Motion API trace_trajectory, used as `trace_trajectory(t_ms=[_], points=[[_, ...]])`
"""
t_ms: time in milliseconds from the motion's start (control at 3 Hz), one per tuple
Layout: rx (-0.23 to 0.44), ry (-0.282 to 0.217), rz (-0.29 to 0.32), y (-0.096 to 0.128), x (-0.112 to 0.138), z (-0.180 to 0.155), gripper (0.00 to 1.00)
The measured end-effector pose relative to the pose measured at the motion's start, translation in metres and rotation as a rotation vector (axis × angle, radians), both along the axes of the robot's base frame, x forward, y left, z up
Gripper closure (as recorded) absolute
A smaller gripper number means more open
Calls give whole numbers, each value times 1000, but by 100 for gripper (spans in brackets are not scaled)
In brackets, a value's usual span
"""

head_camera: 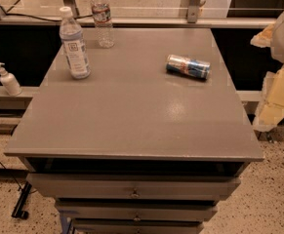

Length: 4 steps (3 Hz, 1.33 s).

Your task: Knock water bottle over

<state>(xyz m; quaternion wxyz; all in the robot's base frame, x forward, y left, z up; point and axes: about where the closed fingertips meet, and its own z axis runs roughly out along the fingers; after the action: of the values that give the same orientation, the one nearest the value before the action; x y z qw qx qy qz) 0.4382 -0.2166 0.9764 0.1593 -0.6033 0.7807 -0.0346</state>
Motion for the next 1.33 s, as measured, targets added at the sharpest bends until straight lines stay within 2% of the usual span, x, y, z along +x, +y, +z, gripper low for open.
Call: trace_trajectory(t_ms=[333, 667, 1000, 1333], points=[[0, 0, 0, 0, 0, 0, 0], [67, -33, 16, 10, 33, 5, 0], [219, -79, 44, 48, 97, 8, 0], [345, -128, 57, 92, 148, 9, 0]])
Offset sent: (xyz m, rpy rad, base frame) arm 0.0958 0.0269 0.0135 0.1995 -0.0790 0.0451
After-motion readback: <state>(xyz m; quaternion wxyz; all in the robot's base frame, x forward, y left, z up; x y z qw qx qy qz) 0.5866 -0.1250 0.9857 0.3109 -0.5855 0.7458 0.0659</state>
